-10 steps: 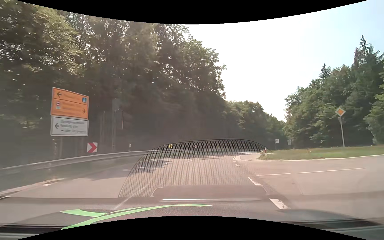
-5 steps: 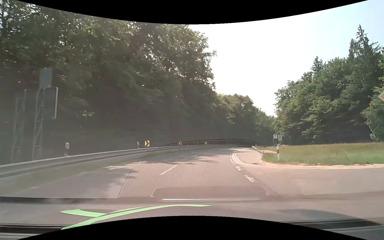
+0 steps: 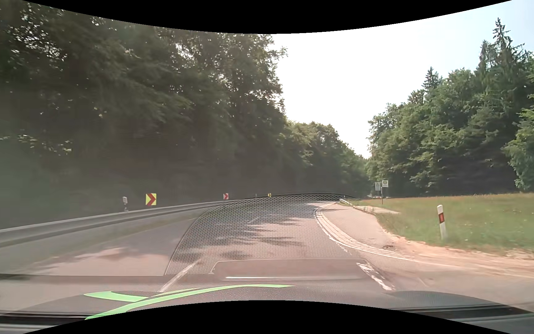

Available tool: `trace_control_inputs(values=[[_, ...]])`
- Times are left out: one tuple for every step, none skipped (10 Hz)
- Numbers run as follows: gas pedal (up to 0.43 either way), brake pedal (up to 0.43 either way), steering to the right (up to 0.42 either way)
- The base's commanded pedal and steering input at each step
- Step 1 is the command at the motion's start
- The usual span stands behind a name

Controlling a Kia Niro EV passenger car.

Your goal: Follow the waypoints while adhering to traffic rules and regulations

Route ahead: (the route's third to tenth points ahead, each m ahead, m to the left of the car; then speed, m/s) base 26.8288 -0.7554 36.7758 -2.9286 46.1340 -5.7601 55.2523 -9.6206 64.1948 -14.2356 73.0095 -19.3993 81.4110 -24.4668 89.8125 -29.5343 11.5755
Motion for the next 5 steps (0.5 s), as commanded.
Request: trace_control_inputs(values=[[0.067, 0.0, 0.049], [0.067, 0.0, 0.048], [0.079, 0.0, 0.045], [0.079, 0.0, 0.044], [0.079, 0.0, 0.042]])
